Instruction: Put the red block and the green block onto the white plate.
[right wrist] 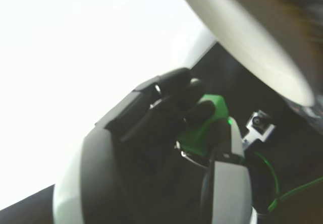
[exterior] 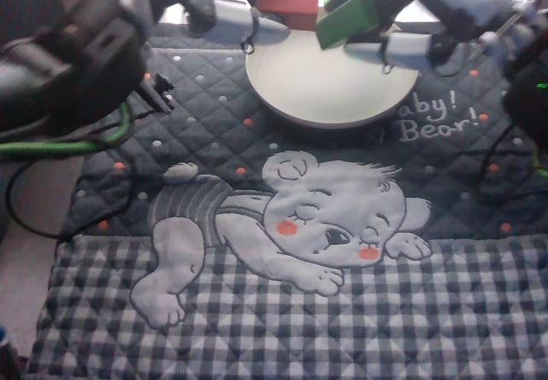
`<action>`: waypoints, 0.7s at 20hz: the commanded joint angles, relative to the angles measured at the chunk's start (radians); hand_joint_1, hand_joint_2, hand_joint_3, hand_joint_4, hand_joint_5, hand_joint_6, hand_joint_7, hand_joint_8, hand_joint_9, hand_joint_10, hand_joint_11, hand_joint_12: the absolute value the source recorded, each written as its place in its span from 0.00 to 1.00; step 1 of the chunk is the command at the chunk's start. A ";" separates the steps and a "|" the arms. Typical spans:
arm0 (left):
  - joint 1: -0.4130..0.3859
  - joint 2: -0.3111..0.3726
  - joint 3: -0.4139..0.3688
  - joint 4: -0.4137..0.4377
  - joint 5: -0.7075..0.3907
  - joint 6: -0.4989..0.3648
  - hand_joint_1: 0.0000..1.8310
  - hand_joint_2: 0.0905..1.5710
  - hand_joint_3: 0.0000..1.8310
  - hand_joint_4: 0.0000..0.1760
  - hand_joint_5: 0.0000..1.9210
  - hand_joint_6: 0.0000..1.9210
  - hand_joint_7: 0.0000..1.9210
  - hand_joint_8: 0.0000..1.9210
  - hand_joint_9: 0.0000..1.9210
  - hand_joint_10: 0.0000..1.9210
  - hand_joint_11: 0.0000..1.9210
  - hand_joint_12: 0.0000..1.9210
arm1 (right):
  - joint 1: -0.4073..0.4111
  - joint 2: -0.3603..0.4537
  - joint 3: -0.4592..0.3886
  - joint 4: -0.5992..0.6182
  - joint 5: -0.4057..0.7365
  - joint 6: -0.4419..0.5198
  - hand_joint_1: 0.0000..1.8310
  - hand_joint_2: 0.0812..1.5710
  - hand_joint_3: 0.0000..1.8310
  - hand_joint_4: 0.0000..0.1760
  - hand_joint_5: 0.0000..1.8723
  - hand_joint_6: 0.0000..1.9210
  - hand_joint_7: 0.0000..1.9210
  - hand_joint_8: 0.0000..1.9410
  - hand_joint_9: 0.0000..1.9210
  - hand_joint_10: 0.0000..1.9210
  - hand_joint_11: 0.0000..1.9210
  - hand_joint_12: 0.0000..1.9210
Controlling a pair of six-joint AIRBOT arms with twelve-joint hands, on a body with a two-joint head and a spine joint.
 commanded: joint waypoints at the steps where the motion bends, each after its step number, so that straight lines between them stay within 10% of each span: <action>1: -0.019 -0.019 0.034 0.001 -0.038 -0.041 0.69 0.64 0.00 0.00 0.59 0.34 0.63 0.35 0.56 0.29 0.36 0.63 | 0.021 -0.002 0.034 0.029 0.043 0.006 0.69 0.65 0.00 0.00 0.55 0.43 0.67 0.29 0.73 0.01 0.55 0.41; 2: -0.023 -0.053 0.094 0.017 -0.008 -0.089 0.69 0.63 0.00 0.00 0.59 0.35 0.64 0.33 0.60 0.22 0.41 0.58 | 0.027 -0.027 0.067 0.023 0.017 0.018 0.70 0.65 0.00 0.00 0.55 0.41 0.66 0.30 0.73 0.01 0.55 0.41; 3: -0.029 -0.085 0.146 0.034 0.019 -0.126 0.75 0.63 0.00 0.00 0.59 0.32 0.65 0.26 0.60 0.43 0.48 0.54 | 0.030 -0.053 0.100 0.009 -0.003 0.039 0.70 0.64 0.00 0.00 0.57 0.38 0.67 0.29 0.74 0.01 0.54 0.44; 6: -0.039 -0.113 0.179 0.050 0.066 -0.129 0.66 0.73 0.00 0.00 0.42 0.60 0.49 0.61 0.55 0.16 0.41 0.58 | 0.031 -0.090 0.135 -0.018 -0.034 0.063 0.71 0.64 0.00 0.00 0.59 0.31 0.67 0.33 0.75 0.01 0.53 0.49; 7: -0.039 -0.113 0.180 0.050 0.073 -0.129 0.67 0.73 0.00 0.00 0.42 0.56 0.49 0.63 0.57 0.28 0.41 0.67 | 0.031 -0.094 0.134 -0.028 -0.037 0.063 0.75 0.64 0.00 0.00 0.57 0.33 0.64 0.31 0.60 0.42 0.52 0.48; 8: -0.037 -0.113 0.180 0.048 0.076 -0.129 0.66 0.74 0.00 0.00 0.42 0.57 0.48 0.65 0.51 0.40 0.39 0.74 | 0.031 -0.094 0.131 -0.033 -0.037 0.064 0.76 0.65 0.00 0.00 0.56 0.38 0.63 0.29 0.56 0.51 0.50 0.47; 9: -0.027 -0.110 0.177 0.041 0.077 -0.129 0.65 0.75 0.00 0.00 0.39 0.63 0.46 0.67 0.46 0.48 0.35 0.80 | 0.031 -0.094 0.125 -0.040 -0.036 0.068 0.70 0.65 0.00 0.00 0.55 0.43 0.63 0.33 0.57 0.32 0.46 0.49; 10: -0.019 -0.104 0.170 0.038 0.074 -0.129 0.54 0.78 0.00 0.00 0.31 0.27 0.34 0.32 0.30 0.38 0.11 0.83 | 0.031 -0.093 0.114 -0.040 -0.036 0.074 0.57 0.63 0.00 0.00 0.44 0.15 0.56 0.15 0.53 0.19 0.32 0.51; 11: -0.011 -0.091 0.155 0.036 0.069 -0.129 0.56 0.71 0.00 0.00 0.31 0.09 0.32 0.11 0.23 0.19 0.02 0.60 | 0.031 -0.093 0.099 -0.041 -0.030 0.077 0.48 0.59 0.00 0.12 0.29 0.03 0.42 0.04 0.40 0.06 0.20 0.41; 14: 0.020 -0.028 0.077 0.002 0.023 -0.111 0.58 0.60 0.00 0.00 0.21 0.00 0.19 0.00 0.19 0.02 0.00 0.50 | 0.031 -0.021 0.022 -0.048 0.034 0.080 0.40 0.54 0.00 0.76 0.07 0.00 0.16 0.00 0.14 0.00 0.01 0.33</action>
